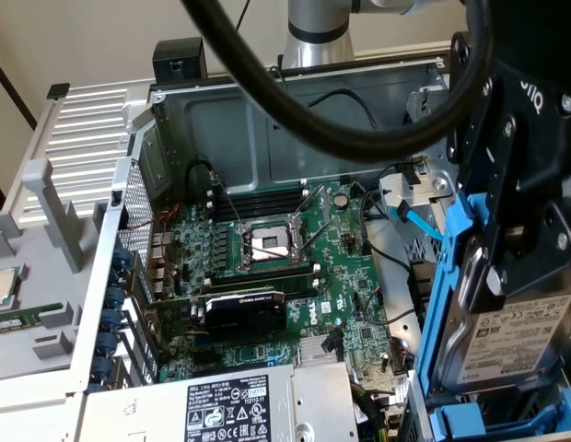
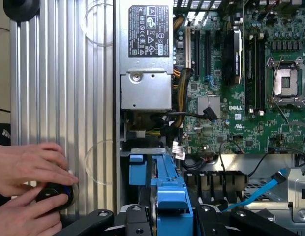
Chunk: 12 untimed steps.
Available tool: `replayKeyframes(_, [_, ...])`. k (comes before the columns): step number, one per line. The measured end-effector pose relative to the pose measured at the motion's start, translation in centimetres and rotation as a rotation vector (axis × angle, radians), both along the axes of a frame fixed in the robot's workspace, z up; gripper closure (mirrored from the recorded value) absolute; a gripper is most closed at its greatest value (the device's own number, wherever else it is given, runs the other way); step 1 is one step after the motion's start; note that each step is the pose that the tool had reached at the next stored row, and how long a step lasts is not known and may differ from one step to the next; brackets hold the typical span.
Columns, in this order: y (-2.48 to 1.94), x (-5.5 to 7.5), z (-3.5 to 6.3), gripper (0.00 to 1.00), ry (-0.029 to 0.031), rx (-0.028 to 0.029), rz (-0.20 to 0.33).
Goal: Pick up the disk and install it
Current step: 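Insert the disk into the insertion slot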
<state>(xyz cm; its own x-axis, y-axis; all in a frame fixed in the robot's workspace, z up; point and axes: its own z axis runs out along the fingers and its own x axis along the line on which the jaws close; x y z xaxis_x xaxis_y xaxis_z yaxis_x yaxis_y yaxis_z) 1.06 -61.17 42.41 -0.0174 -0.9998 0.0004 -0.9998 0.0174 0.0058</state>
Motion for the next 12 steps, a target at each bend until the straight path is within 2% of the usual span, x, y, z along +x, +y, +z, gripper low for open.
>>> replayKeyframes(5, [0.0,0.0,-0.21,0.63,0.0002,0.0001,0.0])
replayKeyframes(6, [0.0,0.0,-0.21,0.61,0.0,-0.0003,0.0])
replayKeyframes(7, [0.0,0.0,-0.23,0.55,-0.0002,-0.0002,0.0])
replayKeyframes(9, [0.0,0.0,-0.24,0.55,-0.0005,0.0,0.0])
replayKeyframes(10, [0.0,0.01,-0.24,0.49,-0.0011,0.0,0.0])
replayKeyframes(12, [0.0,0.08,-0.24,0.49,-0.0058,0.0001,0.0])
